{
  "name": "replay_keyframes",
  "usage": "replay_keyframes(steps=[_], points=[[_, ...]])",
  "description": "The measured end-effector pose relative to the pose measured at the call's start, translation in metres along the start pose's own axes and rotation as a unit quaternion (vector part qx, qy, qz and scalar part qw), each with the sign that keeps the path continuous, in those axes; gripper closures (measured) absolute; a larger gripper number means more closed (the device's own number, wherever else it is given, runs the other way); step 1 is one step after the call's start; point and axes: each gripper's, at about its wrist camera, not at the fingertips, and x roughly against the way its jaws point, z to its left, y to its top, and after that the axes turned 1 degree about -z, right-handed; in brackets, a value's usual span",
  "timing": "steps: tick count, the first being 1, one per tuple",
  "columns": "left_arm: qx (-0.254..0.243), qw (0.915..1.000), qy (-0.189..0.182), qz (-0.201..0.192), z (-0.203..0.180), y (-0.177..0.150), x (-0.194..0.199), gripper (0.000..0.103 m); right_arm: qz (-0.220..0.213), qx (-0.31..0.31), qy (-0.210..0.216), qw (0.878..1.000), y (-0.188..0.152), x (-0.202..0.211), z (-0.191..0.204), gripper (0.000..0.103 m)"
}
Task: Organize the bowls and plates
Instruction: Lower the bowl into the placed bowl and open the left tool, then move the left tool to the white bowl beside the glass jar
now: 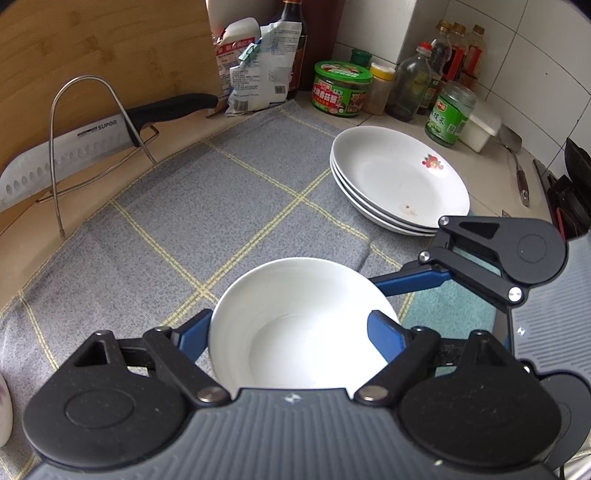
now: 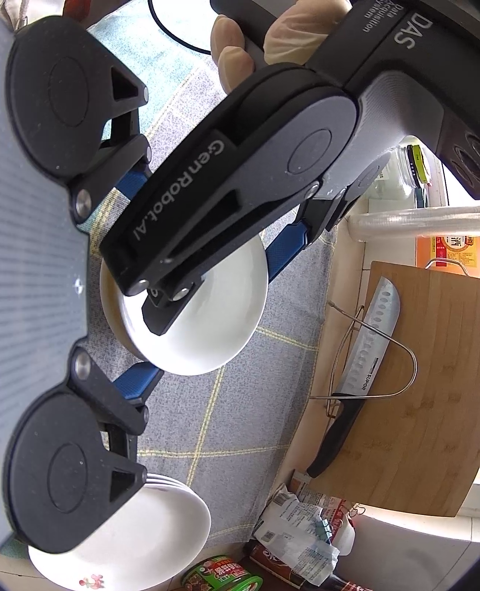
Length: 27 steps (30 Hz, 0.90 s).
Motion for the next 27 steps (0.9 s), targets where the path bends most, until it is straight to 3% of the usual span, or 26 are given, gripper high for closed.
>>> replay_keyframes(steps=[3,6,17,27], points=[[-0.004,0.9999,0.007,-0.009,0.0,0.0,0.002,0.01,-0.003,0.0,-0.002,1.0,0.0,0.0,0.0,0.009],[0.003,0.9998,0.012,-0.016,0.005,0.0,0.006,0.01,-0.013,0.003,-0.011,1.0,0.001,0.003,0.0,0.001],[0.044,0.9965,0.049,-0.052,0.026,-0.008,0.033,0.009,-0.042,-0.03,-0.001,0.999,0.003,0.022,-0.011,0.0],[0.079,0.9915,0.075,-0.071,0.035,-0.026,0.047,0.009,-0.027,-0.033,-0.002,0.999,-0.004,0.015,-0.011,0.0]])
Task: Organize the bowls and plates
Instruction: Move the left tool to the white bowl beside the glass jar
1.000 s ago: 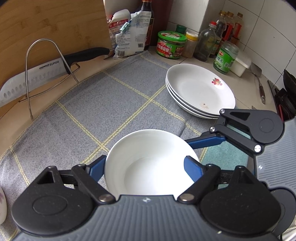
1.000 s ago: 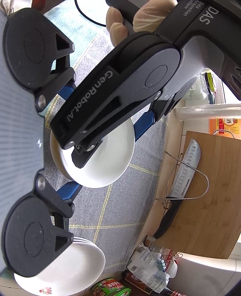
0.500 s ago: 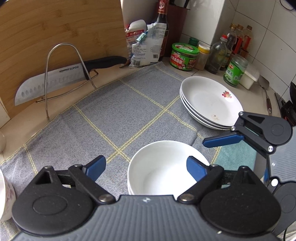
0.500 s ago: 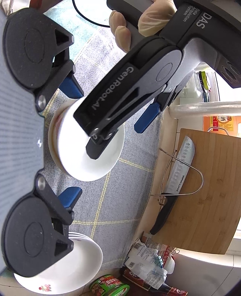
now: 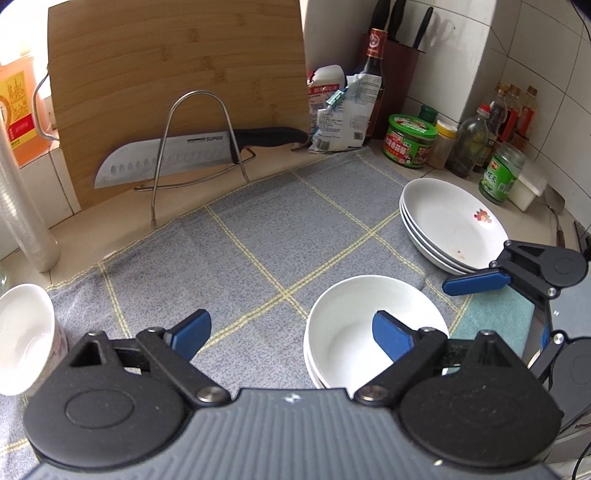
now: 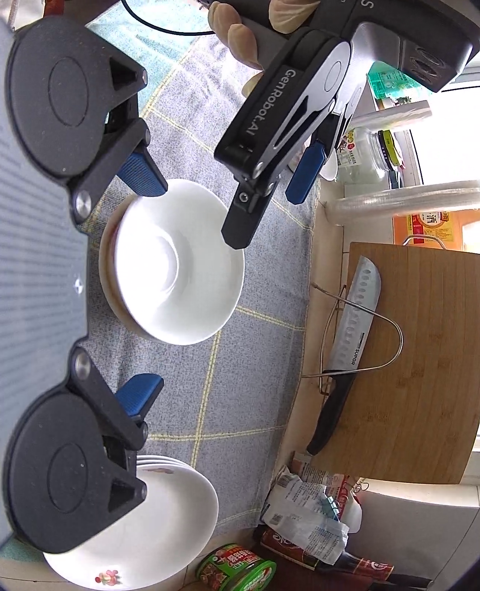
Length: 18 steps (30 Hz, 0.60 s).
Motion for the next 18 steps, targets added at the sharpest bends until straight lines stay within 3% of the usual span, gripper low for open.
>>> replay_keyframes(steps=[7,12,18], points=[[0.019,0.9996,0.021,-0.005,0.006,-0.012,0.01,0.009,-0.009,0.011,0.001,1.0,0.002,0.004,0.005,0.0],[0.029,0.998,0.056,-0.007,0.011,-0.026,0.024,0.009,-0.028,0.023,0.007,0.999,0.009,0.009,0.008,0.0],[0.033,0.9957,0.083,-0.025,0.041,-0.047,0.047,0.002,-0.042,0.018,0.003,0.999,0.023,0.002,0.028,0.0]])
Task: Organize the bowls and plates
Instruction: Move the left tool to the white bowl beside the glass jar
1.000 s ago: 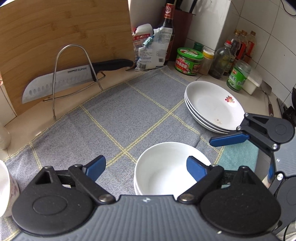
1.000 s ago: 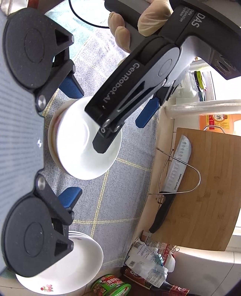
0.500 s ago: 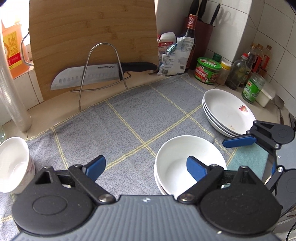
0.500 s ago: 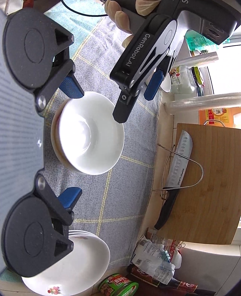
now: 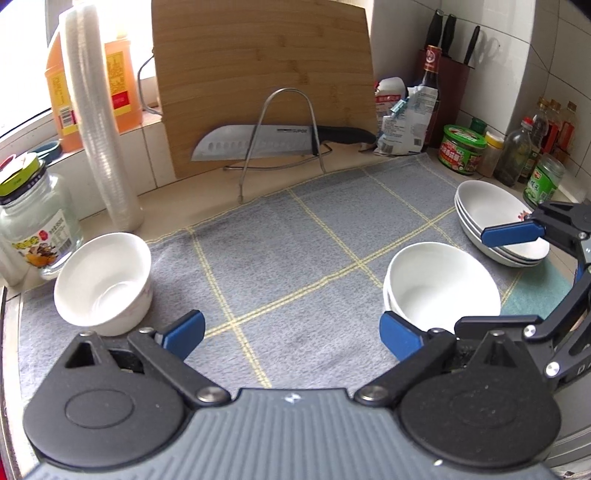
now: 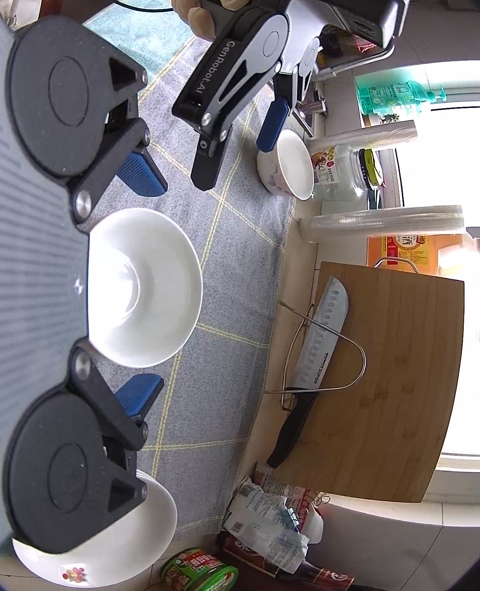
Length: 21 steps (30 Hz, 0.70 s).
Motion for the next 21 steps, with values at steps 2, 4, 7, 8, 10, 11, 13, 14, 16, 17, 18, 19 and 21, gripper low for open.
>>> replay_keyframes(steps=[2,4,7,8,10,11,13,14,16,17,18,19,21], points=[[0.007,1.0,0.0,-0.001,0.019,-0.005,0.003,0.002,0.0,0.003,-0.003,1.0,0.006,-0.007,0.013,0.0],[0.008,1.0,-0.003,-0.002,0.043,-0.01,0.005,0.002,-0.006,0.011,-0.011,1.0,0.013,-0.014,0.031,0.0],[-0.003,1.0,-0.004,0.002,0.077,-0.017,0.005,0.002,-0.004,0.011,-0.028,1.0,0.023,-0.03,0.06,0.0],[-0.008,1.0,-0.002,0.002,0.09,-0.019,0.004,0.002,-0.001,0.01,-0.029,1.0,0.027,-0.037,0.07,0.0],[-0.01,0.9999,0.003,0.006,0.114,-0.022,0.002,0.002,0.009,0.014,-0.036,0.999,0.031,-0.054,0.089,0.0],[-0.008,0.9999,0.004,0.008,0.123,-0.024,0.0,0.002,0.016,0.017,-0.041,0.999,0.033,-0.061,0.098,0.0],[-0.003,1.0,0.0,0.009,0.144,-0.024,-0.004,0.002,0.025,0.026,-0.041,0.998,0.038,-0.073,0.112,0.0],[-0.002,1.0,-0.001,0.009,0.151,-0.024,-0.006,0.002,0.027,0.032,-0.038,0.998,0.04,-0.077,0.118,0.0],[-0.005,1.0,-0.002,0.006,0.163,-0.021,-0.011,0.002,0.031,0.043,-0.036,0.998,0.045,-0.085,0.128,0.0],[-0.006,1.0,-0.002,0.005,0.168,-0.02,-0.013,0.002,0.033,0.047,-0.035,0.998,0.048,-0.09,0.131,0.0],[-0.005,1.0,-0.001,0.004,0.172,-0.018,-0.016,0.002,0.035,0.052,-0.034,0.997,0.051,-0.096,0.134,0.0],[-0.002,1.0,-0.002,0.003,0.175,-0.015,-0.02,0.002,0.035,0.055,-0.032,0.997,0.053,-0.1,0.136,0.0],[0.007,0.9999,-0.008,0.006,0.182,-0.01,-0.027,0.002,0.034,0.063,-0.026,0.997,0.058,-0.109,0.138,0.0]])
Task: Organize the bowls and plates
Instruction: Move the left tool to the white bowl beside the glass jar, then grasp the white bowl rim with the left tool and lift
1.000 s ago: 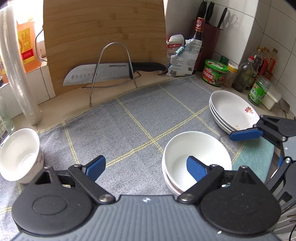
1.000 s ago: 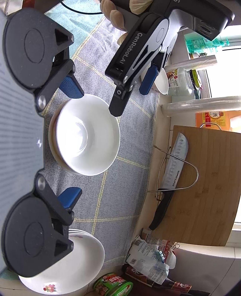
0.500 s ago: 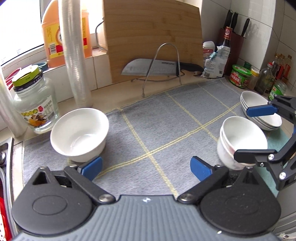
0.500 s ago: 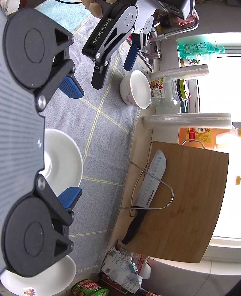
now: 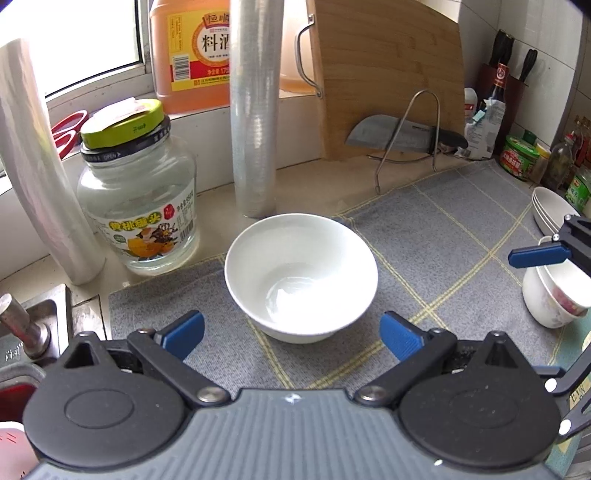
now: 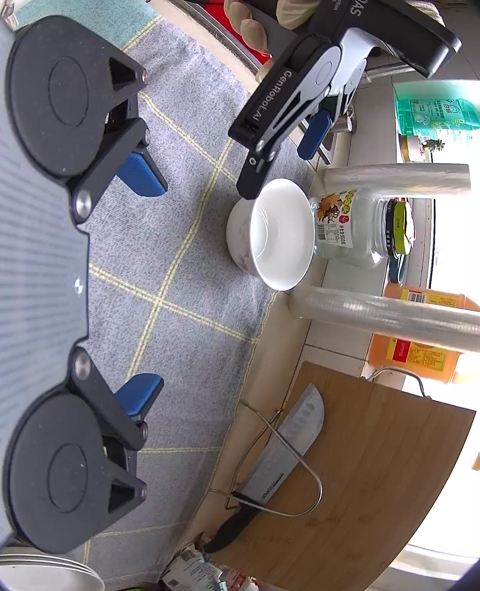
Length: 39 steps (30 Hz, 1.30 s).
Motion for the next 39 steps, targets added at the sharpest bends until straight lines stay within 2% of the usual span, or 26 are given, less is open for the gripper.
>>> replay_keyframes(steps=[3,16,28,32,36,39], points=[[-0.001,0.9999,-0.01,0.0,0.006,0.007,-0.01,0.002,0.0,0.005,0.009,1.0,0.007,-0.014,0.002,0.0],[-0.012,0.9997,-0.015,0.016,0.019,0.024,-0.039,0.002,-0.003,0.001,0.052,0.999,0.038,-0.076,0.014,0.0],[-0.012,0.9993,-0.018,0.032,0.026,0.031,-0.054,0.004,-0.012,0.009,0.057,0.998,0.054,-0.112,0.021,0.0],[-0.014,0.9989,-0.032,0.032,0.024,0.036,-0.056,0.009,-0.017,0.013,0.06,0.998,0.055,-0.115,0.022,0.0],[-0.022,0.9979,-0.044,0.041,0.019,0.042,-0.06,0.024,-0.024,0.022,0.06,0.998,0.054,-0.112,0.024,0.001],[-0.031,0.9974,-0.047,0.044,0.018,0.044,-0.061,0.028,-0.028,0.024,0.058,0.998,0.053,-0.111,0.025,0.002]])
